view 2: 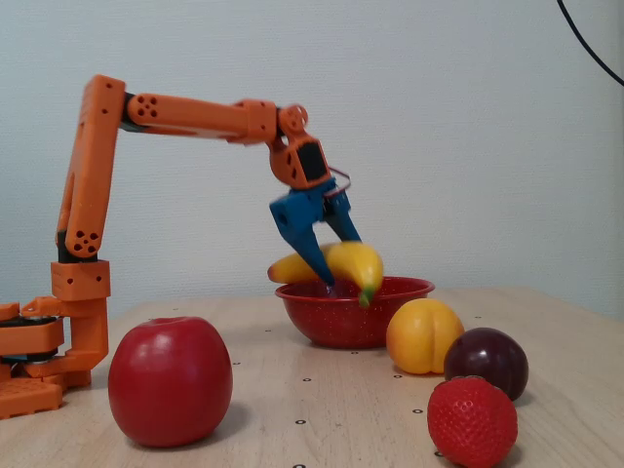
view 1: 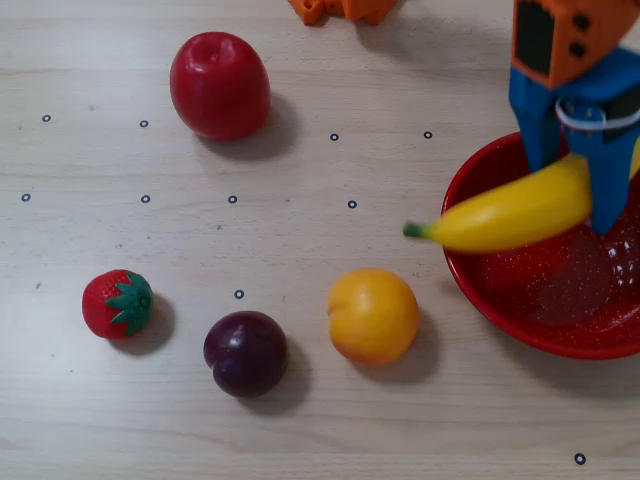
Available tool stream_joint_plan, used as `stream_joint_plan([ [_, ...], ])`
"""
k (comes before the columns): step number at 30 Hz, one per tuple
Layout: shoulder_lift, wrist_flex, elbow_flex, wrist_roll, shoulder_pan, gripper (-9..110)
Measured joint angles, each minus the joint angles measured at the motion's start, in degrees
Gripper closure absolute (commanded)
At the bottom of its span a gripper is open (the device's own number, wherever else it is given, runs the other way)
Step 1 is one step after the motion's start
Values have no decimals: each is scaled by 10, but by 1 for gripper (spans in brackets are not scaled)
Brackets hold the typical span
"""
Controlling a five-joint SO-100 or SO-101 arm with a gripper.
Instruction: Put the banana in the red bowl.
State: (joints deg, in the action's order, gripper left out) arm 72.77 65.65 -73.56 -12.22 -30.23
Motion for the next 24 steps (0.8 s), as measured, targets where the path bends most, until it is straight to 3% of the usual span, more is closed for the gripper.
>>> stream_joint_plan([
  [5,-11,-19,2,2,-1,73],
  [10,-16,-24,5,5,-1,67],
  [13,-16,-24,7,14,-2,72],
  [18,-8,-24,11,26,2,101],
  [24,89,-32,-16,26,61,101],
])
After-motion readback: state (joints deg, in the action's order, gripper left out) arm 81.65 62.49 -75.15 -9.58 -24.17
